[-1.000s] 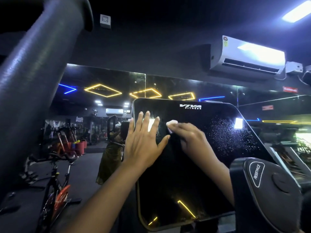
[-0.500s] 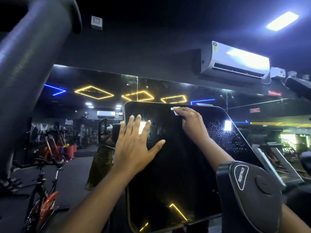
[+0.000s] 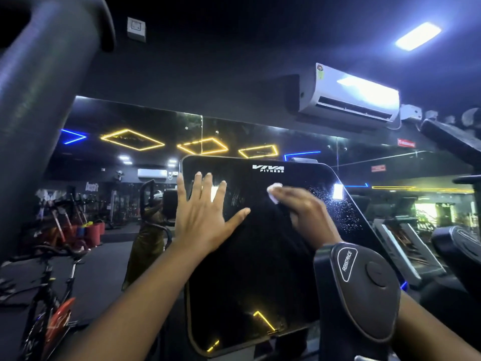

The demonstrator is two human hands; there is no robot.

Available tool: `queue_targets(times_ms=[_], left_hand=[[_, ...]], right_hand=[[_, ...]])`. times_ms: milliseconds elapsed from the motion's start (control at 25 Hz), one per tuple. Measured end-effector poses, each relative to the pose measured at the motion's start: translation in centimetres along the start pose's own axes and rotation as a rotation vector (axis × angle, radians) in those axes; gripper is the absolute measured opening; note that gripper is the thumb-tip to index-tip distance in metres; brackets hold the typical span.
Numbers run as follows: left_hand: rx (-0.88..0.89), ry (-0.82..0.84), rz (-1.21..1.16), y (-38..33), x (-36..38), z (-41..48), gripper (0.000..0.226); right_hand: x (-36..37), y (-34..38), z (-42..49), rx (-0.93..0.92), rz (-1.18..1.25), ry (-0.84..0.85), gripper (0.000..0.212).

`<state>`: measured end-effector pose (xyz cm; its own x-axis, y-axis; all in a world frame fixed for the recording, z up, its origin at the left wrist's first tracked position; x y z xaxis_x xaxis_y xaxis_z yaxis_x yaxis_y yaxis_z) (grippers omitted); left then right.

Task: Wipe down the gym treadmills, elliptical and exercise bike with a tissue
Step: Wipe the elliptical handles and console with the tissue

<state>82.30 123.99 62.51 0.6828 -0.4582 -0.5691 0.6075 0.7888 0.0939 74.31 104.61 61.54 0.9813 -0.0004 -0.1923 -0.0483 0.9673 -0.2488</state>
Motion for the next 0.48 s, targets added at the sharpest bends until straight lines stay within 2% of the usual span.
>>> queue_targets(times_ms=[80, 120, 200, 360, 480], left_hand=[[0.046, 0.022, -0.019, -1.3, 0.1, 1.9, 0.091], [0.089, 0.051, -0.020, -2.0, 0.4, 2.5, 0.084], [0.139, 0.091, -0.010, -2.9, 1.2, 3.0, 0.078], [0.141, 0.063, 0.008, -2.7, 2.2, 2.7, 0.085], [0.155, 0.044, -0.008, -2.8, 1.9, 2.7, 0.104]], right_hand=[[0.5, -2.7, 3.1, 0.219, -0.010, -0.059, 0.034], [0.8, -3.6, 4.1, 0.289, 0.003, -0.037, 0.035], [1.6, -4.4, 4.7, 0.333, 0.024, 0.031, 0.040], [1.8, -1.6, 1.6, 0.196, 0.001, 0.018, 0.046], [0.4, 0.8, -2.8, -0.023, 0.062, 0.029, 0.032]])
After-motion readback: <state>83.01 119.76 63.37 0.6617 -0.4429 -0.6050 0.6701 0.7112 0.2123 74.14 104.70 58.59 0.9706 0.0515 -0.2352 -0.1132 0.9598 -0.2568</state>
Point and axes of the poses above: each hand's wrist, its own z-axis towards the middle knuckle, its own x-axis out of the palm, y = z × x, the point moved 3 cm from there along z, towards the middle knuckle, and after that the axes turned 5 degrees about -z, right-handed, at the moved point
